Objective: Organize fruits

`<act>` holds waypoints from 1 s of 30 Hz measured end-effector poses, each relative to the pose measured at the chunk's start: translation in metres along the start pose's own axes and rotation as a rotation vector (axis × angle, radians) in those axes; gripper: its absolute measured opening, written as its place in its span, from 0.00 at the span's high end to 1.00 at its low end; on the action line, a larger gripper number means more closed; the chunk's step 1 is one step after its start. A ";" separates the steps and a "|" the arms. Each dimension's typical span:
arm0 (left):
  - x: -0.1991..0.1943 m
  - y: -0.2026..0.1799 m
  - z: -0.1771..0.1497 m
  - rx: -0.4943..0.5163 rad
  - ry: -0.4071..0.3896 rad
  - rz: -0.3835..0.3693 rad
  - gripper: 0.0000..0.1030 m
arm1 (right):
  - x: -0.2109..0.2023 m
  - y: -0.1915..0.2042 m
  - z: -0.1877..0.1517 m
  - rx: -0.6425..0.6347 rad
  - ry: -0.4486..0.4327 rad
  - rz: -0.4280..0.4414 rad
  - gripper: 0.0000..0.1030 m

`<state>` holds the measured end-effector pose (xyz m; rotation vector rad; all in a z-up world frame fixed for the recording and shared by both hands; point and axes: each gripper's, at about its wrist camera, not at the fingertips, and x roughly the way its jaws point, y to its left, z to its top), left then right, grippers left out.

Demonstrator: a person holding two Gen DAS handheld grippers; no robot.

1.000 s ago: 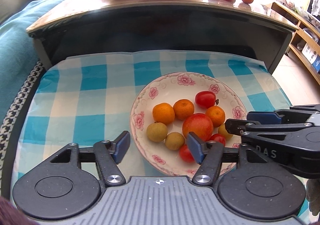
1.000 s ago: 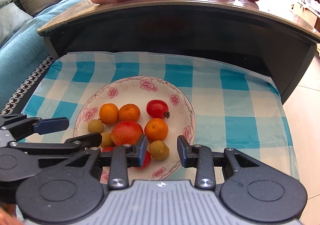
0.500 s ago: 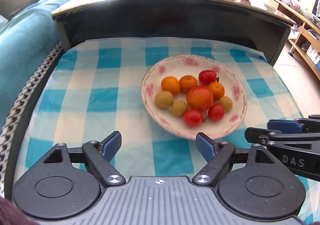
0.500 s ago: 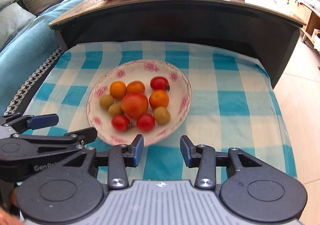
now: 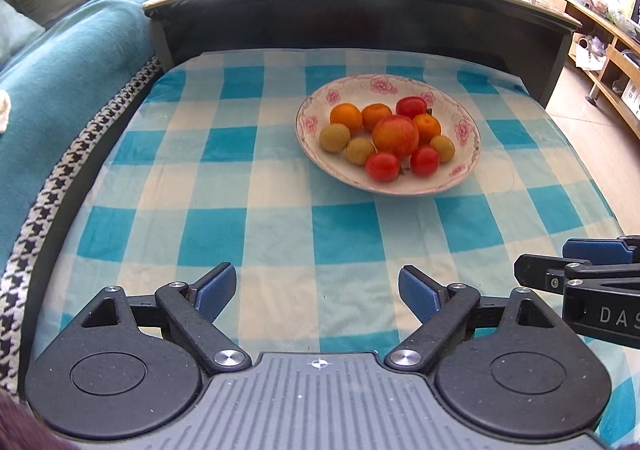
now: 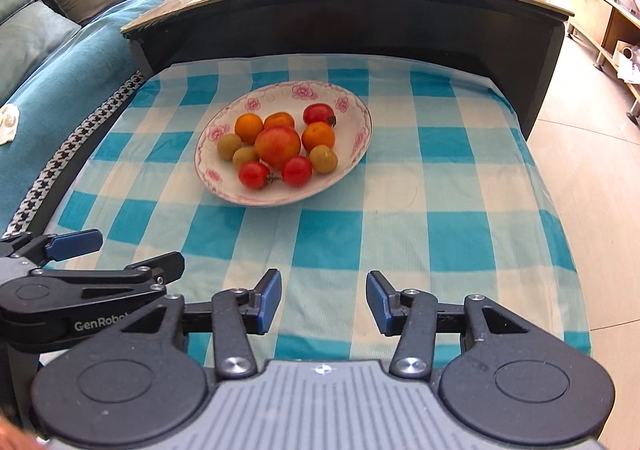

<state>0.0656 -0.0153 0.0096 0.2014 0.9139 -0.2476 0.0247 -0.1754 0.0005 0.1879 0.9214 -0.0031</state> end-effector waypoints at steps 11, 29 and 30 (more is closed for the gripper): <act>-0.020 0.002 -0.021 -0.007 -0.022 0.016 0.00 | -0.014 0.000 -0.029 0.005 0.025 -0.011 0.51; -0.036 -0.008 -0.050 0.031 -0.018 0.061 0.00 | -0.030 0.009 -0.061 0.002 0.033 0.000 0.50; -0.037 -0.008 -0.050 0.031 -0.019 0.059 0.00 | -0.031 0.009 -0.062 0.003 0.033 0.001 0.50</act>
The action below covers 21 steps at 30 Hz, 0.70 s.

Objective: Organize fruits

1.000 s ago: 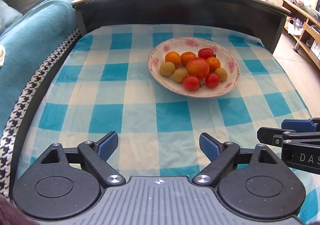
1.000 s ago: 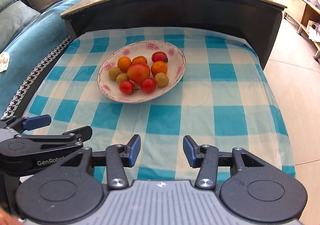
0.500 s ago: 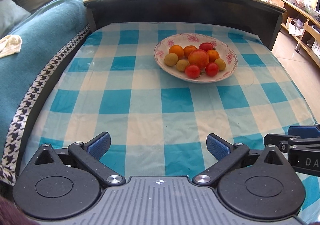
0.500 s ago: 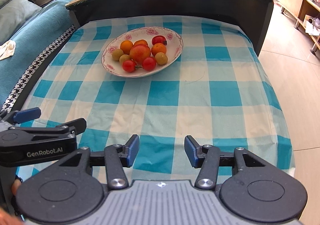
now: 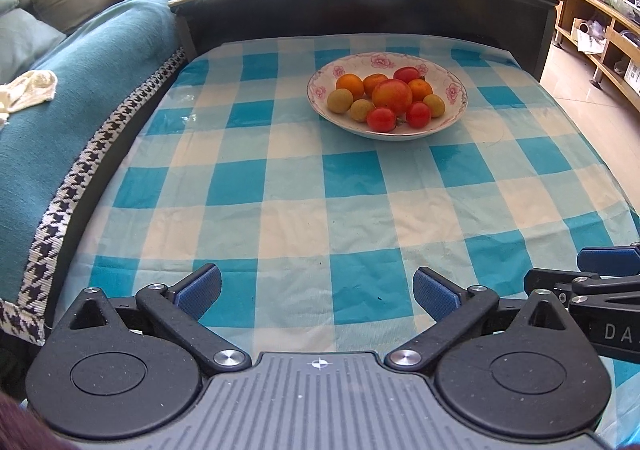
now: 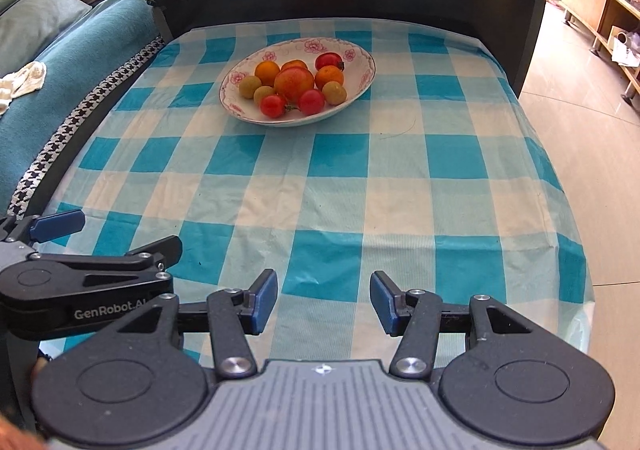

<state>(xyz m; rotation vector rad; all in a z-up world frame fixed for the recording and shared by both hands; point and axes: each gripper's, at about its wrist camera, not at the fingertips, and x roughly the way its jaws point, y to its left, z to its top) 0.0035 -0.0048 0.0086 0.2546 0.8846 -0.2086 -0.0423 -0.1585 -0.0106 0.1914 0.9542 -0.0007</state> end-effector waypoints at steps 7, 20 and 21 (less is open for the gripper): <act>-0.004 -0.003 -0.004 0.004 0.004 0.001 0.00 | 0.001 0.004 -0.005 -0.010 0.009 0.001 0.49; -0.005 -0.003 -0.007 -0.001 0.005 0.014 0.00 | 0.003 0.006 -0.008 -0.012 0.016 0.002 0.49; -0.005 -0.003 -0.008 -0.001 0.004 0.014 0.00 | 0.003 0.006 -0.009 -0.012 0.016 0.003 0.49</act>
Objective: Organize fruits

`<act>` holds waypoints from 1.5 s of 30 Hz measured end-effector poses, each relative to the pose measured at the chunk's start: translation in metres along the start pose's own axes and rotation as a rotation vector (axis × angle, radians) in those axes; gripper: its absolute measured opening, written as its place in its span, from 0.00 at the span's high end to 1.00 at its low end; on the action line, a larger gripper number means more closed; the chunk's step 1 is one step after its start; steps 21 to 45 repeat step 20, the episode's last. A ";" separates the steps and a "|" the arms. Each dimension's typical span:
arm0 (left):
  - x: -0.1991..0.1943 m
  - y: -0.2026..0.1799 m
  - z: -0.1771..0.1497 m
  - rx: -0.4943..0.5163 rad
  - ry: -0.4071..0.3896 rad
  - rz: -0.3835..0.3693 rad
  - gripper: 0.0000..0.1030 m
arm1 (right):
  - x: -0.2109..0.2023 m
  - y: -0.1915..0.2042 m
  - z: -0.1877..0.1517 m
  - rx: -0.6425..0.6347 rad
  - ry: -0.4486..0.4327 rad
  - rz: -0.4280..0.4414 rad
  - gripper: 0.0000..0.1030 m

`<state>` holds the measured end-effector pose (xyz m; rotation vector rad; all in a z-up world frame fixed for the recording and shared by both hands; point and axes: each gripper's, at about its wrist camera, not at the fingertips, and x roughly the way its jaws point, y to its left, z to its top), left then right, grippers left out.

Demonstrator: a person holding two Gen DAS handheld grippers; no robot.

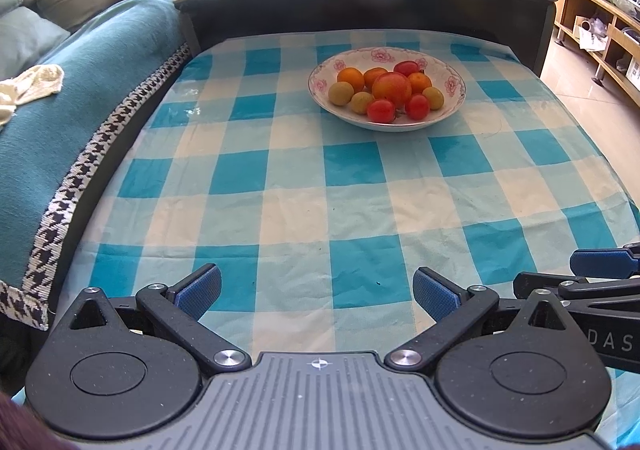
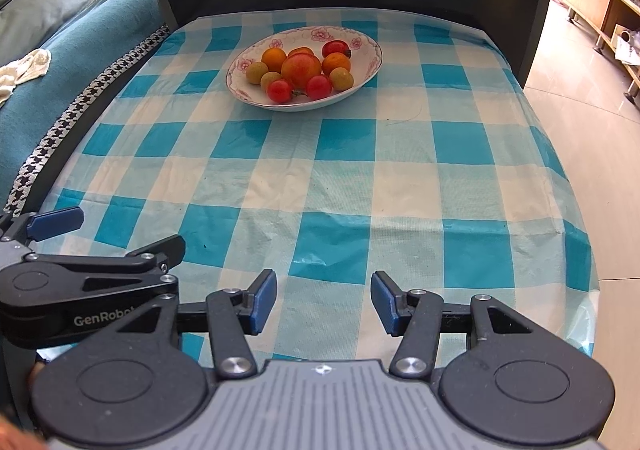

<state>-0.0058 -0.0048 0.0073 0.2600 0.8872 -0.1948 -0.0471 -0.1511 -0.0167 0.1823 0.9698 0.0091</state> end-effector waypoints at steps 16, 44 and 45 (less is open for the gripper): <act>0.000 0.000 -0.001 0.008 -0.001 0.005 0.00 | 0.002 0.001 -0.001 -0.003 0.008 -0.001 0.49; -0.001 -0.001 -0.001 0.010 -0.012 0.012 0.00 | 0.002 0.001 -0.001 -0.003 0.007 0.000 0.49; -0.001 -0.001 -0.001 0.010 -0.012 0.012 0.00 | 0.002 0.001 -0.001 -0.003 0.007 0.000 0.49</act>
